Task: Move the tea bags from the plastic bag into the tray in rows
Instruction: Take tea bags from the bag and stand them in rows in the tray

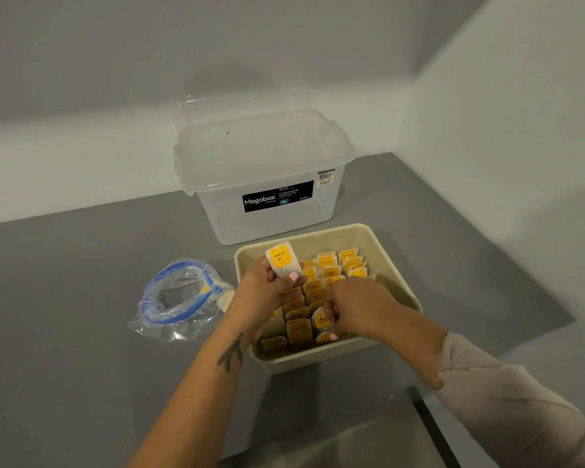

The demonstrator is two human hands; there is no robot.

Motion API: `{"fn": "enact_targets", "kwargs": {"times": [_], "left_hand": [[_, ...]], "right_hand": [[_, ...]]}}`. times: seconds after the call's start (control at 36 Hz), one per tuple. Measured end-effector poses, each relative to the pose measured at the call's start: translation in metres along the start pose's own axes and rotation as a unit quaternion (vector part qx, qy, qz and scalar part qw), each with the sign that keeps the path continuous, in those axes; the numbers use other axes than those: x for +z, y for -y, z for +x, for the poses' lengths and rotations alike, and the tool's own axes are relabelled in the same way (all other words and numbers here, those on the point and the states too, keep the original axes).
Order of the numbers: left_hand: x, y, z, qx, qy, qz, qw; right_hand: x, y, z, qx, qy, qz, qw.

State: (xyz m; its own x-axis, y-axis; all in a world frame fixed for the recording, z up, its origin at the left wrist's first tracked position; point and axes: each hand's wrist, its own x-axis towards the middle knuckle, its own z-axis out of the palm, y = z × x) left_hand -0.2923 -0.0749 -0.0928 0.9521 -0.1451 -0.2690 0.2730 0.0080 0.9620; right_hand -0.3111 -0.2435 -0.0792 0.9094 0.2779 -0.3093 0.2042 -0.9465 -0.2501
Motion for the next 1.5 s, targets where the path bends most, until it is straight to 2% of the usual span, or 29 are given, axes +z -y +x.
{"fn": "enact_targets", "kwargs": {"times": [0.11, 0.19, 0.33, 0.42, 0.56, 0.61, 0.75, 1.11, 1.28, 1.39, 1.5], "left_hand": [[0.001, -0.001, -0.001, 0.001, 0.004, 0.011, 1.0], [0.003, -0.003, -0.003, 0.007, 0.011, 0.039, 0.999], [0.012, -0.008, -0.007, 0.043, 0.035, 0.122, 0.991], [0.022, -0.01, -0.007, 0.068, 0.023, 0.19, 0.979], [0.037, -0.014, -0.008, 0.098, 0.007, 0.265, 0.959], [0.04, -0.015, -0.01, 0.104, 0.014, 0.279, 0.955], [0.037, -0.012, -0.01, 0.085, 0.029, 0.252, 0.964], [0.011, -0.009, -0.004, 0.166, -0.091, 0.256, 0.948], [0.008, -0.004, -0.005, 0.188, -0.141, 0.272, 0.933], [0.005, 0.001, -0.004, 0.188, -0.192, 0.324, 0.907], [-0.002, 0.005, 0.001, 0.188, -0.21, 0.355, 0.891]], "right_hand": [[-0.004, 0.0, -0.001, 0.011, -0.006, 0.014, 1.0], [-0.018, -0.002, -0.002, 0.031, -0.051, 0.035, 0.998], [-0.039, -0.004, -0.002, 0.04, -0.135, 0.196, 0.97], [-0.048, -0.002, -0.004, 0.015, -0.151, 0.232, 0.961], [-0.061, 0.003, -0.011, 0.043, -0.114, 0.192, 0.974], [-0.062, 0.0, -0.015, 0.041, -0.124, 0.187, 0.974], [-0.057, -0.015, -0.025, 0.044, -0.114, 0.15, 0.981], [-0.026, -0.031, -0.023, 0.062, -0.013, 0.015, 0.998], [-0.01, -0.032, -0.013, 0.072, -0.013, -0.01, 0.997], [-0.005, -0.032, -0.008, 0.071, -0.015, -0.021, 0.997], [-0.002, -0.032, -0.005, 0.07, -0.015, -0.016, 0.997]]}}
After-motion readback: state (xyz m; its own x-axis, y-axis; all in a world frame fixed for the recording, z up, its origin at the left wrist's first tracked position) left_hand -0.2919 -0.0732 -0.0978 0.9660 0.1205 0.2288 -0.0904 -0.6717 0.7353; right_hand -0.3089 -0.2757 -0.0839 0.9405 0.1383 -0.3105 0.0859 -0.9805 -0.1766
